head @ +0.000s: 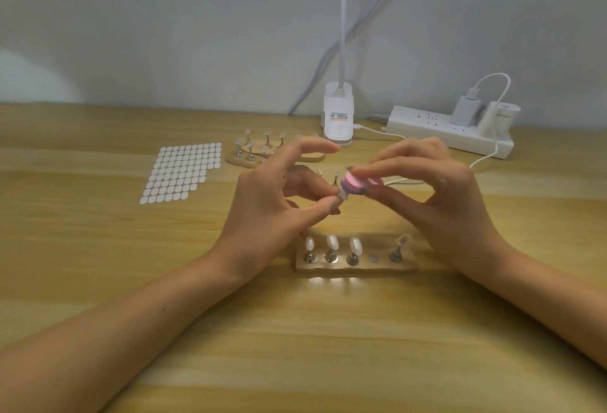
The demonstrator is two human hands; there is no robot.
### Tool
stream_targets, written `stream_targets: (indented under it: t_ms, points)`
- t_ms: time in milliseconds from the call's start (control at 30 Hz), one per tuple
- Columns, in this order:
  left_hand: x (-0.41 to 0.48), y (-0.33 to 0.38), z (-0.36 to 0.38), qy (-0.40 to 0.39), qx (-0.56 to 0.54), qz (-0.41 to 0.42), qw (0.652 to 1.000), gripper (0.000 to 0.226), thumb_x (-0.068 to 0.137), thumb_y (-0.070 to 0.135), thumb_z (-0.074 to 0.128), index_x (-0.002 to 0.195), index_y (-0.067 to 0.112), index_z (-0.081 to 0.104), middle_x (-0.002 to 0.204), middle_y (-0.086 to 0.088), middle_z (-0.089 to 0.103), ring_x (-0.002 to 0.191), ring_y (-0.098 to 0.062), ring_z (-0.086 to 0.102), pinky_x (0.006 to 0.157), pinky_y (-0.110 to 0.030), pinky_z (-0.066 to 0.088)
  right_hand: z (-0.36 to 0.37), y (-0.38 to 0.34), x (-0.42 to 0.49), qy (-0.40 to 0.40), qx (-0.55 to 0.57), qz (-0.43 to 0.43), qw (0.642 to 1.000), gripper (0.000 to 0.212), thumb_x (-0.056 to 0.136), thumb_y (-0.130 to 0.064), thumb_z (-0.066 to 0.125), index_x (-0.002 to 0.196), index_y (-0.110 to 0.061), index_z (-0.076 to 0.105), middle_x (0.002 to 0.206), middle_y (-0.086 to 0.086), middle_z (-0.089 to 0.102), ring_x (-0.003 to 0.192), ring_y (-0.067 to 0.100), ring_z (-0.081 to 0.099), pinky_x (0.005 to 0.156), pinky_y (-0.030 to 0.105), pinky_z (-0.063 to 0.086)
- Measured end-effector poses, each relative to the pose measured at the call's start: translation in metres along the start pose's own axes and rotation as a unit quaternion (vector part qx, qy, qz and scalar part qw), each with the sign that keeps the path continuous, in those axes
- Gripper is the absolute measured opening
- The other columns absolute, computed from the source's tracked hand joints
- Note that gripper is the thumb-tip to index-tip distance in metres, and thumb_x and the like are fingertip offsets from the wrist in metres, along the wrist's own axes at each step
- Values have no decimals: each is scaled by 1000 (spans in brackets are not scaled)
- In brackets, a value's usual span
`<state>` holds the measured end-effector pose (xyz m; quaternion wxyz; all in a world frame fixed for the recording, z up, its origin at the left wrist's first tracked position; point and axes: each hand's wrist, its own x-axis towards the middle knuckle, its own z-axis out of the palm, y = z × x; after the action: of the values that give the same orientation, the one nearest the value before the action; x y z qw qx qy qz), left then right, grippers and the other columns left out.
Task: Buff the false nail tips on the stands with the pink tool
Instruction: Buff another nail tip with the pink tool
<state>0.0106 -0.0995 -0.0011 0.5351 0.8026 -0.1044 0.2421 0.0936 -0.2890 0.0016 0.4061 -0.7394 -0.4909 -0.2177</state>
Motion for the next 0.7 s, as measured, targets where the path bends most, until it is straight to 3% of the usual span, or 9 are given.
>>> stream_targets:
  t_ms: [133, 233, 333, 433, 600, 700]
  points:
    - [0, 0, 0, 0, 19, 14, 1000, 49, 82, 12, 81, 126, 16, 61, 79, 7, 77, 78, -7, 75, 53, -16, 52, 1, -1, -1, -19, 2, -34, 999, 21, 86, -28, 70, 107, -26, 71, 98, -4, 69, 93, 23, 58, 81, 36, 42]
    - [0, 0, 0, -4, 1, 3, 1000, 49, 83, 6, 80, 126, 18, 61, 80, 5, 77, 79, -9, 76, 53, -15, 50, -1, -1, 0, 0, 9, 6, 1000, 21, 85, -30, 69, 105, -26, 72, 97, -6, 69, 92, 21, 56, 80, 40, 43]
    - [0, 1, 1, -2, 14, 15, 1000, 50, 81, 19, 81, 126, 17, 61, 81, 7, 77, 79, -8, 76, 53, -22, 55, 1, -2, -1, -17, 3, -32, 999, 21, 86, -29, 70, 106, -27, 71, 97, -6, 68, 92, 24, 57, 82, 34, 41]
    - [0, 0, 0, -2, -2, 0, 1000, 50, 82, 7, 81, 127, 17, 61, 79, 6, 77, 79, -9, 76, 52, -16, 51, 0, 0, 0, -1, 4, 6, 1000, 21, 85, -29, 70, 106, -27, 71, 98, -9, 69, 93, 19, 58, 81, 40, 42]
    - [-1, -1, 1, 3, 14, -2, 1000, 51, 82, 0, 79, 125, 21, 61, 81, 6, 77, 80, -7, 76, 52, -28, 54, -3, 1, 0, 13, 24, 40, 999, 22, 85, -30, 70, 106, -26, 73, 102, -13, 67, 99, 15, 60, 85, 43, 48]
    - [-1, -1, 1, 7, 4, -4, 1000, 50, 82, 2, 79, 125, 18, 61, 80, 6, 77, 79, -7, 76, 51, -26, 54, -4, 0, 0, 26, 39, 56, 997, 23, 85, -31, 69, 108, -26, 71, 104, -14, 69, 101, 14, 61, 84, 41, 49]
